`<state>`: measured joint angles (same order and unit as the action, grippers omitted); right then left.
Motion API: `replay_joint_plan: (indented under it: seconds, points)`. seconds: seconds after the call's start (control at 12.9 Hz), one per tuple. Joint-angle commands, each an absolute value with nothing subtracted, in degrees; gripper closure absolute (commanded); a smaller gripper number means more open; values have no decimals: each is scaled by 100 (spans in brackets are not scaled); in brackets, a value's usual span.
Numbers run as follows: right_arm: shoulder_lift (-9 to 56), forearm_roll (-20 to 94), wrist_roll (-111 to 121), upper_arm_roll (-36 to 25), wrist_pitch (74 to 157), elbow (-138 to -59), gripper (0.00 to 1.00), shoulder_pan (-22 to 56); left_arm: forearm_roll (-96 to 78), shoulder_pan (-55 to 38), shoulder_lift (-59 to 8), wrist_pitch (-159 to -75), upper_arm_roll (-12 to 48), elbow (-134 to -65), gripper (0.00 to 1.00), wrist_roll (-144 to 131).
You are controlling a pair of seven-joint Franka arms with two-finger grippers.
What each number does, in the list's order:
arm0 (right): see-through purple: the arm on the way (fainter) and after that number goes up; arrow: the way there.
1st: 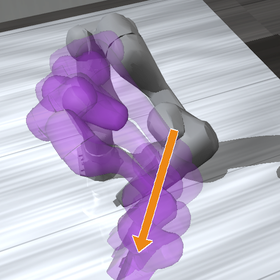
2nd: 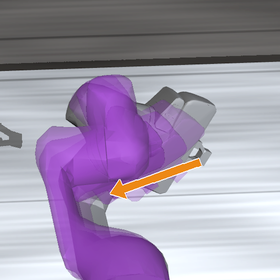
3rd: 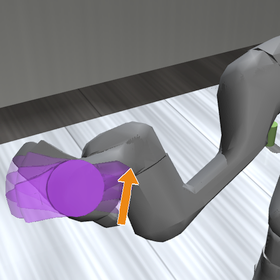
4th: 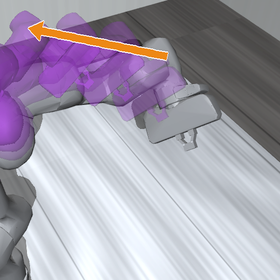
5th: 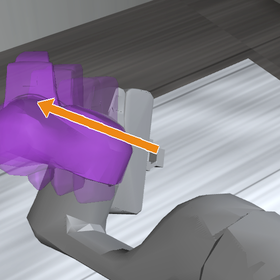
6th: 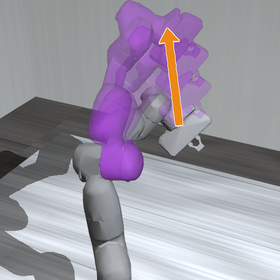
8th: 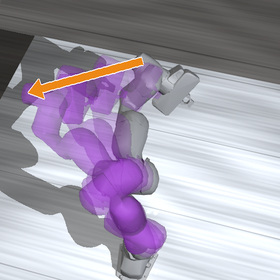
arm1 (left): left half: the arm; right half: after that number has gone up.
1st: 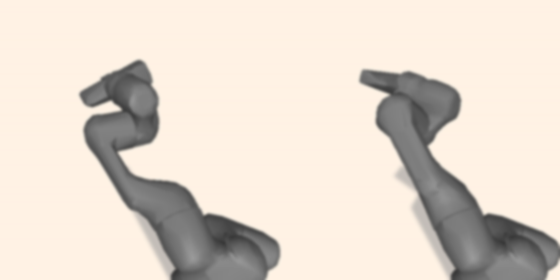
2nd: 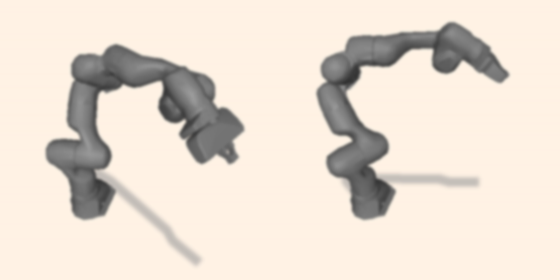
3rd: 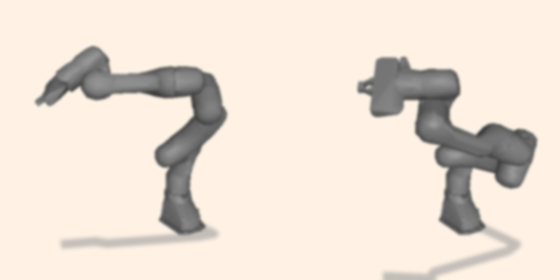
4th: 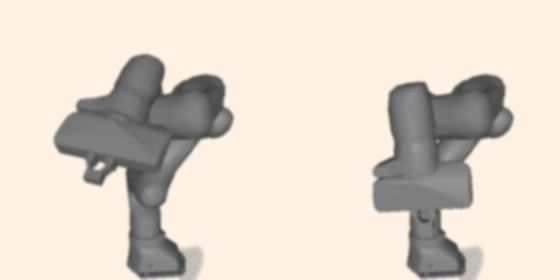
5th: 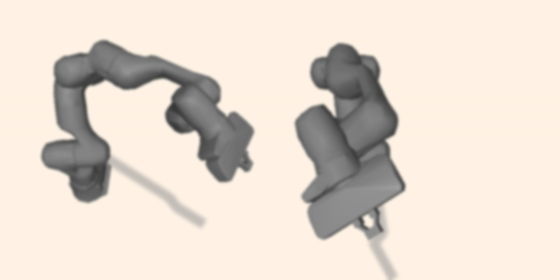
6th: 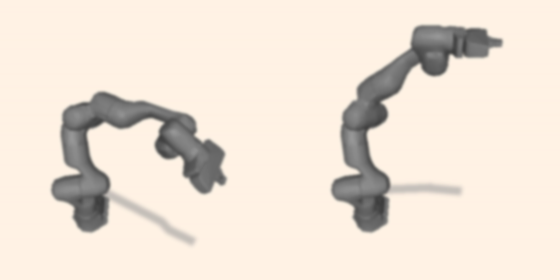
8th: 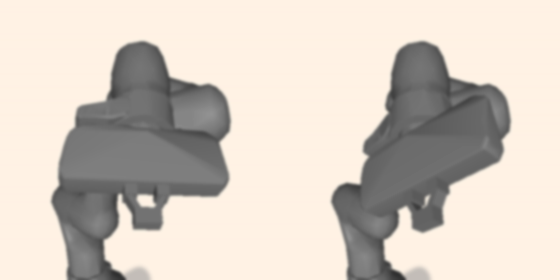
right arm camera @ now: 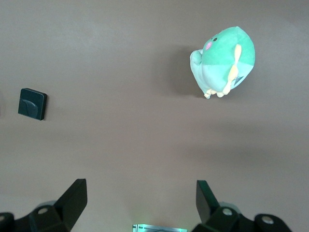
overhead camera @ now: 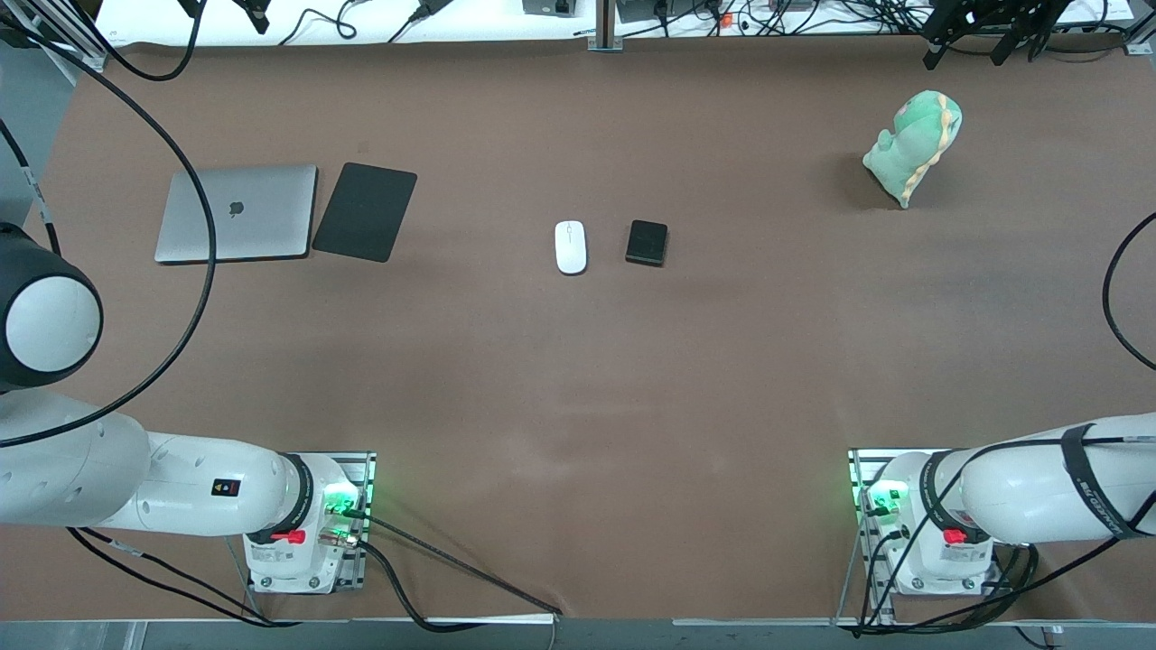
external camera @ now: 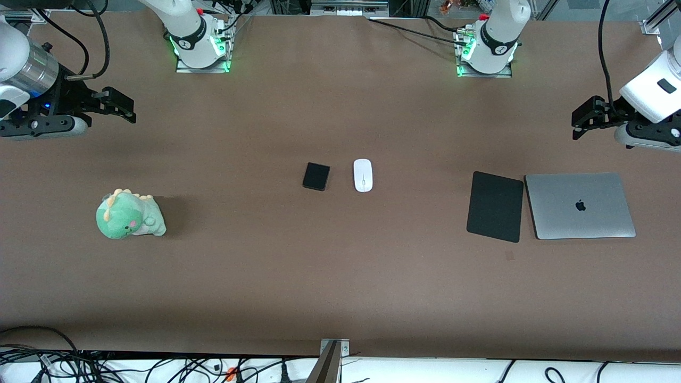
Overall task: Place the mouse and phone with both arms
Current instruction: 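Move the left gripper from rest toward the white mouse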
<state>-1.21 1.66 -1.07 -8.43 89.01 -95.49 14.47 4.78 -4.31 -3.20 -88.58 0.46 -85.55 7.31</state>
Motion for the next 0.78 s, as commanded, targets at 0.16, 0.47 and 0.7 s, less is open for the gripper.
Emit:
replay_joint_plan:
  seconds: [0.16, 0.47, 0.7]
  points:
    - [17, 97, -88, -782, 8929, -9457, 0, 1485, 510, -466, -343, -8719, 44, -8411, 0, 694]
    - [62, 44, -79, -791, 8956, -9527, 0, 1494, 492, -475, -378, -8719, 44, -8429, 0, 712]
    - [62, 18, -97, -782, 9026, -9501, 0, 1503, 290, -492, -640, -8719, 403, -8508, 0, 450]
